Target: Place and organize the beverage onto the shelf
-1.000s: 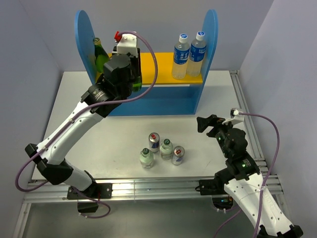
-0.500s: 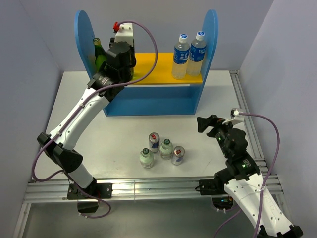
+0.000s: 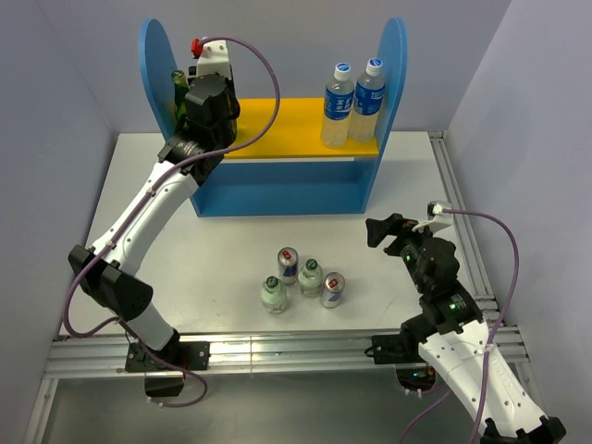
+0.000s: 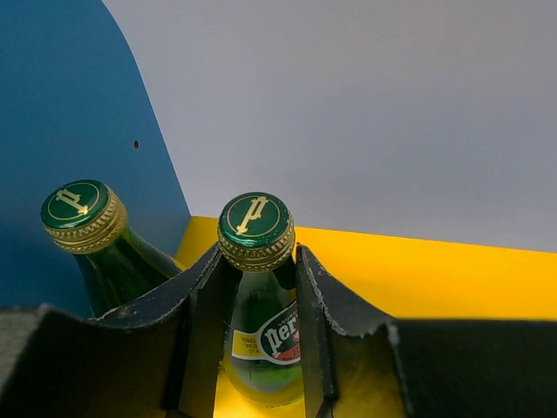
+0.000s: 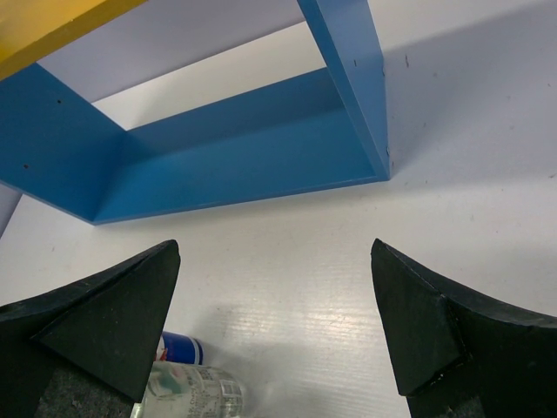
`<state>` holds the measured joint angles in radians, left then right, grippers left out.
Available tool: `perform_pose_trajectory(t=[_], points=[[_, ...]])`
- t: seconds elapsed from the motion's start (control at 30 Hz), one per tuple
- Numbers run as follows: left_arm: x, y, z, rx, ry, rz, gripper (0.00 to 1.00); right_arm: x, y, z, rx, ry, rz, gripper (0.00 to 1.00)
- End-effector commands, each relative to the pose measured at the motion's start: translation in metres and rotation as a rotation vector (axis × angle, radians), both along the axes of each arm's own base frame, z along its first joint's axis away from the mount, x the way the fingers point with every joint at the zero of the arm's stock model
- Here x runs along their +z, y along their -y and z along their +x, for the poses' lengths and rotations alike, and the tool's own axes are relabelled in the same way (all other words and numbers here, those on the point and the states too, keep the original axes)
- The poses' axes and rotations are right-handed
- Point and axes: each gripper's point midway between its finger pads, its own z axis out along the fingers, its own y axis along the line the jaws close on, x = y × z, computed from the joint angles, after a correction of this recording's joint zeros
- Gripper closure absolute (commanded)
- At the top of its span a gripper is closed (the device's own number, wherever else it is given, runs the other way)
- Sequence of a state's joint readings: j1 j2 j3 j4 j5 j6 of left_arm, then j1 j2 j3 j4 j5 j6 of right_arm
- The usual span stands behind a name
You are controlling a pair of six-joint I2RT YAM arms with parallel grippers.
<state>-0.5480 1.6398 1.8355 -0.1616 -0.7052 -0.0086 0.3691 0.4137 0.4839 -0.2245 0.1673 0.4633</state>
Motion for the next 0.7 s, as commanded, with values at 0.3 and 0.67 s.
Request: perform_pose_trajectory(t=[0.3, 0.67], points=[[0.052, -0.012, -0.023, -0.027, 0.147, -0.132, 0.25, 0.009, -0.002, 0.002, 0.001, 0.041, 0.017, 0.03], [0.073, -0.001, -0.07, -0.062, 0.144, -0.123, 0.1, 0.01, 0.001, 0.001, -0.009, 0.047, 0.019, 0.03]])
